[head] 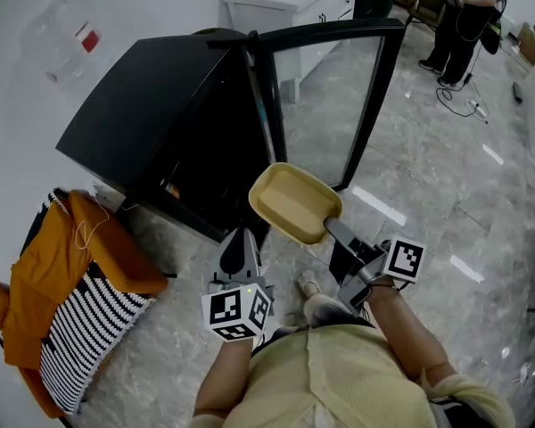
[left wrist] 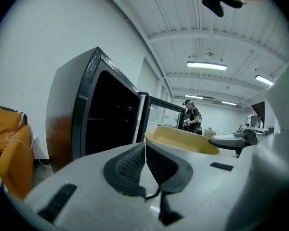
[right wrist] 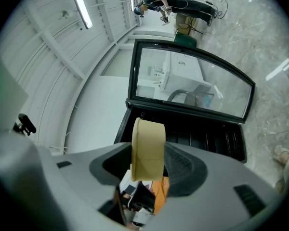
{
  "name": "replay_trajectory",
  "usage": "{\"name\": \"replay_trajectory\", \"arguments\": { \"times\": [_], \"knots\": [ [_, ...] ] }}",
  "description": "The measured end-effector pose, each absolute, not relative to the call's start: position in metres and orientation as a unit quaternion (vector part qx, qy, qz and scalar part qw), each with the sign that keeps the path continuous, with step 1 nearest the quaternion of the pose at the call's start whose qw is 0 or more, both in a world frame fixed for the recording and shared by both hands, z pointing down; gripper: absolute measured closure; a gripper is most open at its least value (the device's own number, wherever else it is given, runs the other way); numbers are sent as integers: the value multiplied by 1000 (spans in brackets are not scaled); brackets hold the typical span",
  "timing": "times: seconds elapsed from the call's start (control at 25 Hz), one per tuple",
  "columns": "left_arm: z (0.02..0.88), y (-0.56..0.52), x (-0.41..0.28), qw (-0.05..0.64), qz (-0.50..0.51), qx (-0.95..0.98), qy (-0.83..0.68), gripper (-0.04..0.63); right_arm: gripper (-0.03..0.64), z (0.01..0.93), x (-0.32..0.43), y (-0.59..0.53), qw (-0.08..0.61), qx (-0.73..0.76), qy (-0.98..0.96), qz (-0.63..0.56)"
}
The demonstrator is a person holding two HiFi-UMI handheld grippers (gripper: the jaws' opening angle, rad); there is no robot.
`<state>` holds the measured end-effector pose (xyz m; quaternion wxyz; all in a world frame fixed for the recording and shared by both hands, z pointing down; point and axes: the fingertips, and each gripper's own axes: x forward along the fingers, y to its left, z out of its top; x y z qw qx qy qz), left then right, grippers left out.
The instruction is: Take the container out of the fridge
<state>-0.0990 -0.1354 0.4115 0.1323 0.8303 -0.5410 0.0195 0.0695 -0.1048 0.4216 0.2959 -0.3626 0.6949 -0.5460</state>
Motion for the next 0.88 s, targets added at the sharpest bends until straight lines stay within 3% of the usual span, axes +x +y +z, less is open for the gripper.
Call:
{"name": "replay_trajectory", "arguments": {
  "times": [0.88],
  "knots": [
    [415,-139,-89,135,25,838,-527,569,394,425,70,-107,297,-363,690,-552]
  ]
}}
